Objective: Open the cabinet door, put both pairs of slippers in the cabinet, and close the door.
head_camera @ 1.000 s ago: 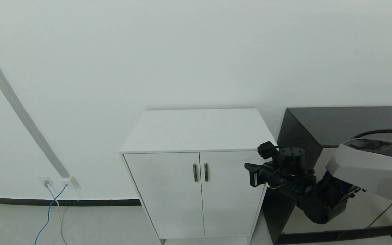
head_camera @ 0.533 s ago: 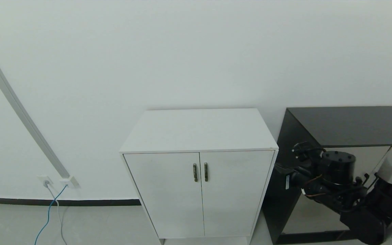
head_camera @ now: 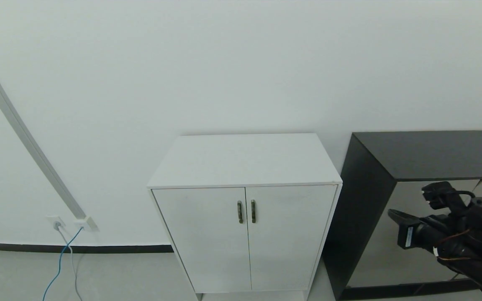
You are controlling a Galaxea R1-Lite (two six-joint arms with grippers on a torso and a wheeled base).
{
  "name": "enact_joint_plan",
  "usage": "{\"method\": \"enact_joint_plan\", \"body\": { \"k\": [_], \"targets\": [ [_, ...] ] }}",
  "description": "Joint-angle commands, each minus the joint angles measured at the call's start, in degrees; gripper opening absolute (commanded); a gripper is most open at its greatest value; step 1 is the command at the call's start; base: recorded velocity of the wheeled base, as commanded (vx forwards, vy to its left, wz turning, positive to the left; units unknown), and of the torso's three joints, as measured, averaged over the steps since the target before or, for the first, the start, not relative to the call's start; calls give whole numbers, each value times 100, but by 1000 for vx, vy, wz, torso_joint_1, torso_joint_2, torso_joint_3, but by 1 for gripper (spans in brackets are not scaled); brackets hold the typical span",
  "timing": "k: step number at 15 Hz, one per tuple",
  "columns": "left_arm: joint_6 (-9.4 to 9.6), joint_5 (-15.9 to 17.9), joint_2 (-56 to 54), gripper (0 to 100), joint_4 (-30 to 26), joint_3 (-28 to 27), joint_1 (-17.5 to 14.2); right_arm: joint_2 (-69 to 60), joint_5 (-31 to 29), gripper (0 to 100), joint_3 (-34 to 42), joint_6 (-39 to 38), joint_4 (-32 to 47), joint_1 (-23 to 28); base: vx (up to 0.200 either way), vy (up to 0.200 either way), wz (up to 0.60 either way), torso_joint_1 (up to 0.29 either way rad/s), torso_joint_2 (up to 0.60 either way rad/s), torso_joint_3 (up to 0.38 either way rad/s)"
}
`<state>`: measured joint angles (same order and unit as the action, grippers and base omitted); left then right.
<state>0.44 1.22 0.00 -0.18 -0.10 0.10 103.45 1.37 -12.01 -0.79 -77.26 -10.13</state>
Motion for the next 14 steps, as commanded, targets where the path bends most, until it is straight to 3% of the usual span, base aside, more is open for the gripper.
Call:
{"method": "enact_joint_plan", "body": {
  "k": [1,4,9,14],
  "targets": [
    [0,1,0,0,1,1,-1,-510,-5,0,304,0,10,389,0,0,0,0,0,0],
    [0,1,0,0,1,1,-1,-941,4,0,805,9,18,802,0,0,0,0,0,0],
    [-9,1,0,0,1,1,-1,-1758,4,0,1201,44,150,899,0,0,0,0,0,0],
    [-9,1,0,0,1,1,-1,-3094,30,0,1201,44,1530,934,0,0,0,0,0,0]
  ]
}}
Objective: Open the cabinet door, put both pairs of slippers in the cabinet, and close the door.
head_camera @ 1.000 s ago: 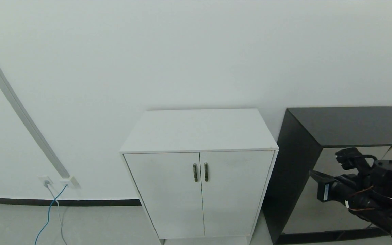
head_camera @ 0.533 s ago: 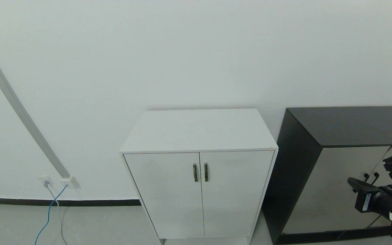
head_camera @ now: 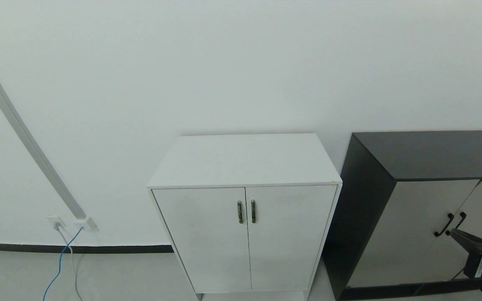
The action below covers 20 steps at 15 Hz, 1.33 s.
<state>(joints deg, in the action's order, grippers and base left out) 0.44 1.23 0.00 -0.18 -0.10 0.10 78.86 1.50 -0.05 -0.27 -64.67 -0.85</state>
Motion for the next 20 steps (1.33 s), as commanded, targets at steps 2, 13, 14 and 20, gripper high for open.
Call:
{"method": "enact_joint_plan", "body": {
  "k": [2,13,14,20],
  "targets": [
    [-9,0,9,0,1,1,-1,-1110,43,0,5,-8,816,68,0,0,0,0,0,0],
    [-9,0,0,0,1,1,-1,-3826,325,0,-4,-17,3980,41,0,0,0,0,0,0],
    [-9,0,9,0,1,1,-1,-4010,325,0,-4,-17,4191,41,0,0,0,0,0,0],
    [-9,0,9,0,1,1,-1,-5777,333,0,-4,-8,5984,-266,0,0,0,0,0,0]
  ]
}}
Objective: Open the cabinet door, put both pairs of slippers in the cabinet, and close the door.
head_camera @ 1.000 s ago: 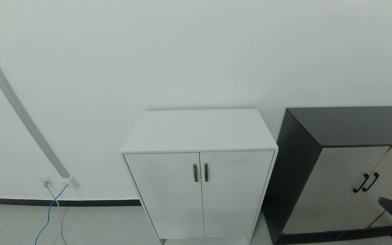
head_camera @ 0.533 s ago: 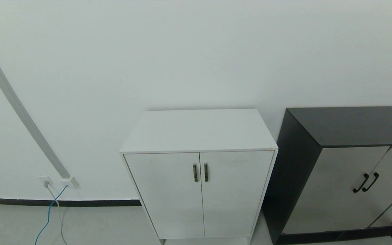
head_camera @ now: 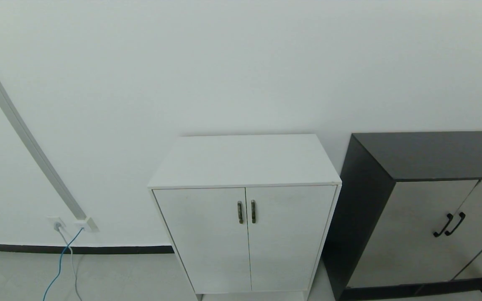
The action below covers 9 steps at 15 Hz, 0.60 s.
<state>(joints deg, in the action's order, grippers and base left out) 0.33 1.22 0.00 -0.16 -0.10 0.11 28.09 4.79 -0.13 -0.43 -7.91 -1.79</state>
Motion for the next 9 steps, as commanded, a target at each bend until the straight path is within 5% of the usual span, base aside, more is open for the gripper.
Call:
{"method": "enact_joint_plan", "body": {
  "k": [1,9],
  "targets": [
    [2,1,0,0,-2,1,-2,-998,-4,0,-13,16,607,-278,0,0,0,0,0,0],
    [2,1,9,0,-2,1,-2,-1772,-4,0,-48,456,791,-594,0,0,0,0,0,0]
  ]
}}
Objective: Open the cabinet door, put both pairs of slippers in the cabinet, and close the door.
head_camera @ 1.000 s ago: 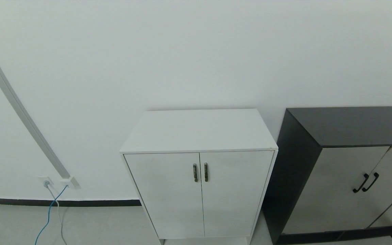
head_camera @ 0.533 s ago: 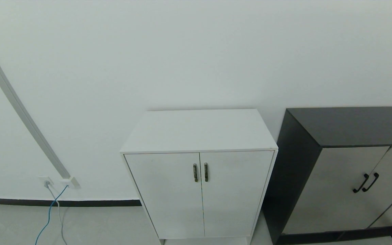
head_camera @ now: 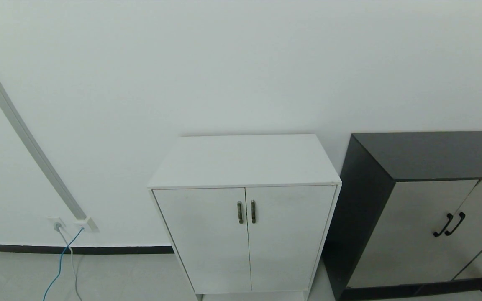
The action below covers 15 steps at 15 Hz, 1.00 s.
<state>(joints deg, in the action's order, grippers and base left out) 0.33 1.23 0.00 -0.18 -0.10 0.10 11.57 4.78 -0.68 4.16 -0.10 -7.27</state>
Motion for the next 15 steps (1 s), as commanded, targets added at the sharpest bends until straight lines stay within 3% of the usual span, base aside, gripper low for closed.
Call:
{"method": "enact_joint_plan", "body": {
  "k": [1,3,12,15],
  "targets": [
    [2,0,0,0,1,1,-1,-6,-30,0,7,-38,10,-21,0,0,0,0,0,0],
    [2,0,0,0,1,1,-1,82,-452,0,51,-55,10,278,0,0,0,0,0,0],
    [2,-9,9,0,1,1,-1,-1139,-469,0,68,-108,10,718,0,0,0,0,0,0],
    [2,-9,0,0,1,1,-1,-1148,-531,0,68,-802,-17,718,0,0,0,0,0,0]
  ]
}}
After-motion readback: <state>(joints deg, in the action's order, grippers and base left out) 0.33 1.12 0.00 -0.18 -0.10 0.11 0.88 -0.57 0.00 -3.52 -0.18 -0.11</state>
